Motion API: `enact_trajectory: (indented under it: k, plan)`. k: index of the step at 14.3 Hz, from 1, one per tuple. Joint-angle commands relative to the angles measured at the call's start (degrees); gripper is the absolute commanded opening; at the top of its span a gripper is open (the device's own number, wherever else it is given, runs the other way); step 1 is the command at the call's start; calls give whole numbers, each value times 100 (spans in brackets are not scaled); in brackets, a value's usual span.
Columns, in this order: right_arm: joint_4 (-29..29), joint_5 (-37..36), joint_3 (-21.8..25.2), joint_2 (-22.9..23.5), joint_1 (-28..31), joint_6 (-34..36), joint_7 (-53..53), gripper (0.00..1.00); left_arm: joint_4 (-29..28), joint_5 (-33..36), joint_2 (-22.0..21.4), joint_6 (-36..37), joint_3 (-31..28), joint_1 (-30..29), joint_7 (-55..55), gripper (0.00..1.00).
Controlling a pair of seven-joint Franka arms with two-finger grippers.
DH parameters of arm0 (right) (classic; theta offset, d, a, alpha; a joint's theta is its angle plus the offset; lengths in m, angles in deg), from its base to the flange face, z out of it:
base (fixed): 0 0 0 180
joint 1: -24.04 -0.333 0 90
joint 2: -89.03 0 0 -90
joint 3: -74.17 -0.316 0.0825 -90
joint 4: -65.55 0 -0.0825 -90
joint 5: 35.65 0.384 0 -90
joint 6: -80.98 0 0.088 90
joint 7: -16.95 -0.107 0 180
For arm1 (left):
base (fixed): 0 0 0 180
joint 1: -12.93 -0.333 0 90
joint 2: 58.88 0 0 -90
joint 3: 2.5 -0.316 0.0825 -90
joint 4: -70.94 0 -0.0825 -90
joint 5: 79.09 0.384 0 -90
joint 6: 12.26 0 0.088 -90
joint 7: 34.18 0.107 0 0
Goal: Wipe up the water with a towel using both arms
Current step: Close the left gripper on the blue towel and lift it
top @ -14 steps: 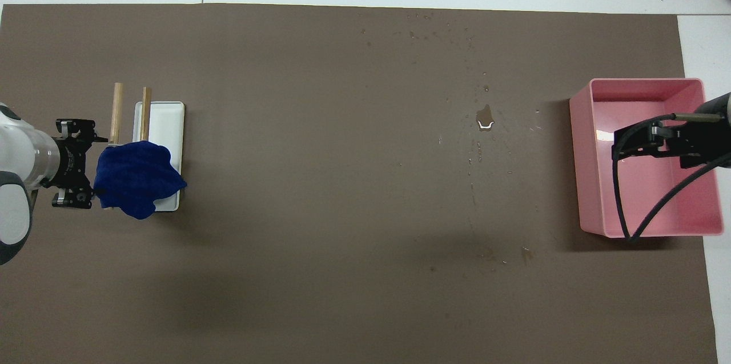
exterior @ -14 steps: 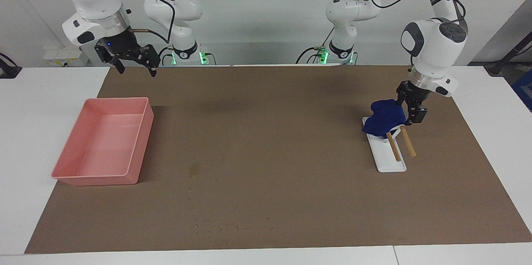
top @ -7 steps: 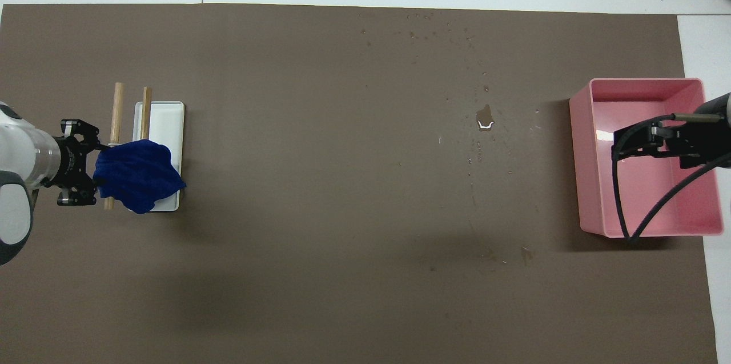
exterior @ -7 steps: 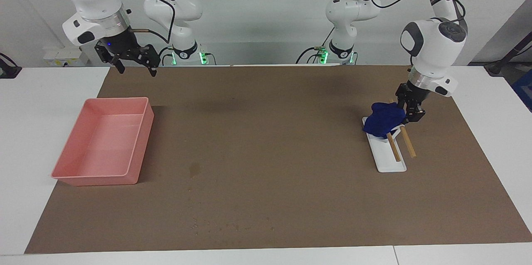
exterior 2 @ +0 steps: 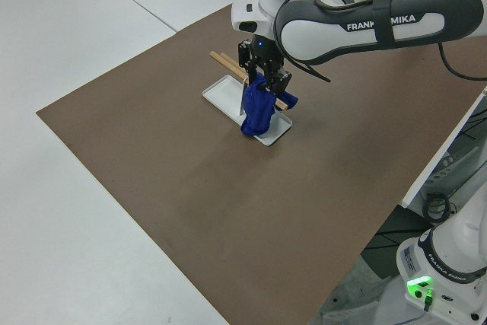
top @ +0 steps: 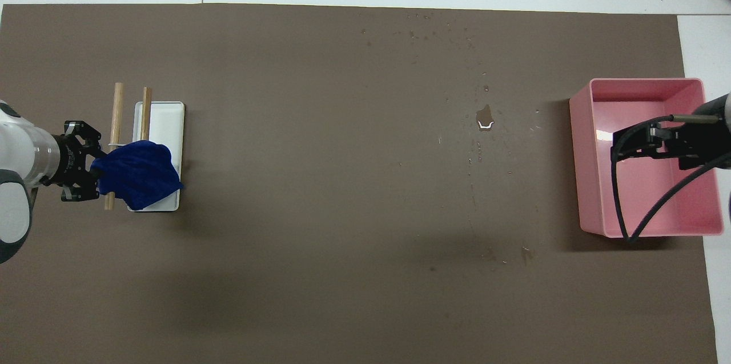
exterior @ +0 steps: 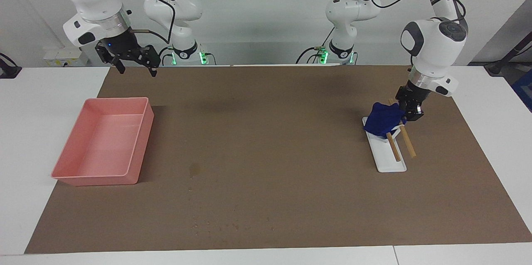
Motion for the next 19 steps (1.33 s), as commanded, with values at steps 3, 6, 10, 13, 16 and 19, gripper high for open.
enact_trajectory:
  k: [3, 6, 10, 13, 16, 19]
  plan:
    - [-168, 120, -22, -165, 96, -44, 160, 100, 1009, 12, 474, 1106, -21, 317, -97, 0]
    - [-159, 269, -31, -165, 87, 9, 90, 100, 1634, -32, 685, 1696, -21, 518, -106, 0]
    - [-159, 287, -40, -165, 44, 0, 29, 100, 2469, -278, 949, 2399, -21, 572, -124, 0]
    - [-159, 296, -40, -165, 17, -61, -51, 100, 2856, -488, 985, 2830, -12, 572, -133, 0]
    - [-168, 506, -66, -165, 8, -210, -356, 100, 3462, -770, 950, 3436, -12, 765, -141, 0]
    - [-176, 805, -92, -157, -18, -325, -989, 100, 3622, -972, 853, 3771, -12, 818, -150, 0]
